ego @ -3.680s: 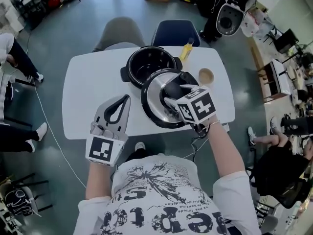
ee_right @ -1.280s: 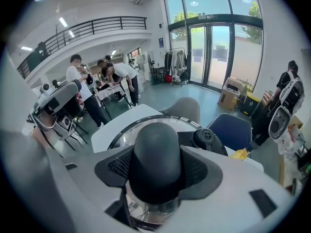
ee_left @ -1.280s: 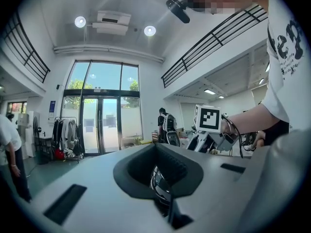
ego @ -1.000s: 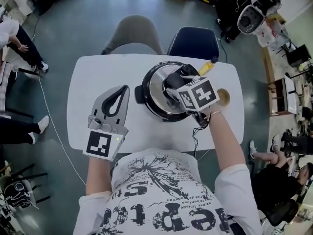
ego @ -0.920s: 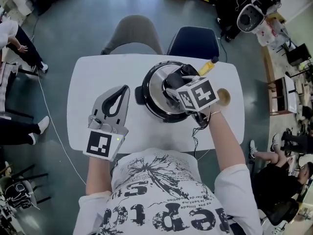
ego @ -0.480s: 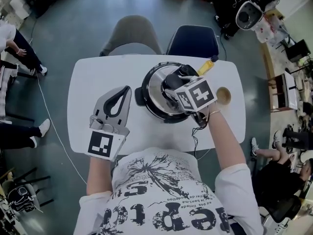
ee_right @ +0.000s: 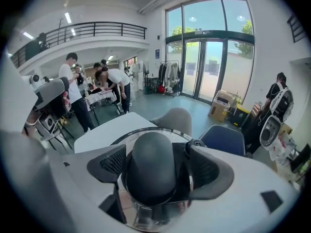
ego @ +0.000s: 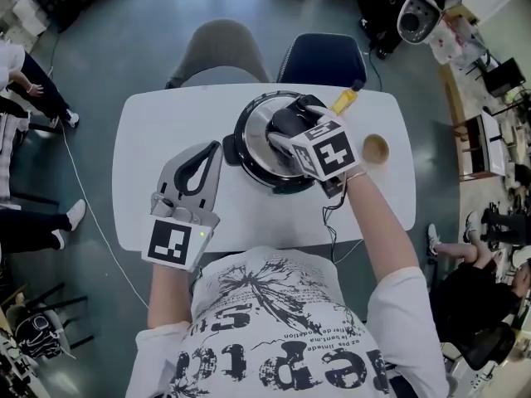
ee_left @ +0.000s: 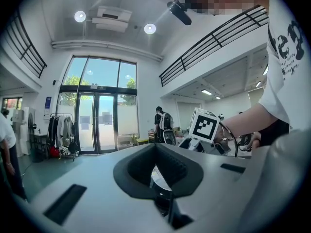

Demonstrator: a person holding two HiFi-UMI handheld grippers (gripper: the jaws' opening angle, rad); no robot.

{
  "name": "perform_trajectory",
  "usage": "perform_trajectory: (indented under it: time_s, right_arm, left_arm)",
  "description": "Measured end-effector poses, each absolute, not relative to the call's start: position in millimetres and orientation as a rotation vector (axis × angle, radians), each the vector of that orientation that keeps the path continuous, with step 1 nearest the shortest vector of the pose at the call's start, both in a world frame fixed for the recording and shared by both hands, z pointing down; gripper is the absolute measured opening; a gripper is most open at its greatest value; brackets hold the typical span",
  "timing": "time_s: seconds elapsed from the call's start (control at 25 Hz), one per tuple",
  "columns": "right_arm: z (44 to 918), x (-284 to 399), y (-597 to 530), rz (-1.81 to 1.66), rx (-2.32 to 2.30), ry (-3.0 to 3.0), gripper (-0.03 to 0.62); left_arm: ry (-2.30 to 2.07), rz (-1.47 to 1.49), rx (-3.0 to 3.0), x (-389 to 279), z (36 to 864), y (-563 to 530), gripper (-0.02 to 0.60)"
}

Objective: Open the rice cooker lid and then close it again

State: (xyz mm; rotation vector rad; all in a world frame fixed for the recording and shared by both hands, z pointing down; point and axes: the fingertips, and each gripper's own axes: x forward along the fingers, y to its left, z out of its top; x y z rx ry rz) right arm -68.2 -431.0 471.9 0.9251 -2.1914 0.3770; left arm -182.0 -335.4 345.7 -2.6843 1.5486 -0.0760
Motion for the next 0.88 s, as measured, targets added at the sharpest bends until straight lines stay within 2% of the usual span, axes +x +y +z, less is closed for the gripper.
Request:
perform_trajectory:
  time_s: [0.08,0.2,0.32,0.44,0.56,0.68,0.76,0.8,0.88]
  right_arm:
    - [460.4,-65.5,-426.8,0.364,0.938,-2.218,0.426]
    - [440.5,-63.4,-413.0,0.378,0.970,-2.305,0.381]
    - [424.2,-51.4,-398.1,0.348,1.034,-2.380,0.309]
    - [400.8,-31.6,-383.9,0.277,1.141,-2.450,0.188]
    - [372.7,-9.2,-364.6,0.199,1.246,-2.531,0.157]
    - [352.8,11.2,-340.2,0.104,1.327,-2.586,0.081]
    - [346.3,23.3,-327.1,0.041,1.382,-2.586,0.055]
    - [343.8,29.1,-320.9,0.015,1.404,-2.589,0.016]
    - [339.9,39.1,-307.5,-0.018,1.414,-2.618,0.012]
  left_arm:
    - [1.549,-0.078,-2.682,-177.2,343.2,-326.7,0.012]
    - [1.552,-0.080,-2.663,-171.6,336.7,-311.0,0.012]
    - [1.542,-0.080,-2.652,-160.6,332.9,-295.6,0.012]
    - [1.556,-0.082,-2.645,-151.8,330.9,-283.6,0.012]
    - [1.579,-0.081,-2.637,-139.9,323.2,-273.9,0.012]
    - [1.567,-0.094,-2.627,-125.0,314.5,-262.2,0.012]
    - [1.560,-0.092,-2.617,-117.0,309.9,-255.6,0.012]
    - [1.562,-0.086,-2.613,-113.4,308.2,-252.7,0.012]
    - [1.568,-0.082,-2.606,-105.7,307.0,-246.4,0.012]
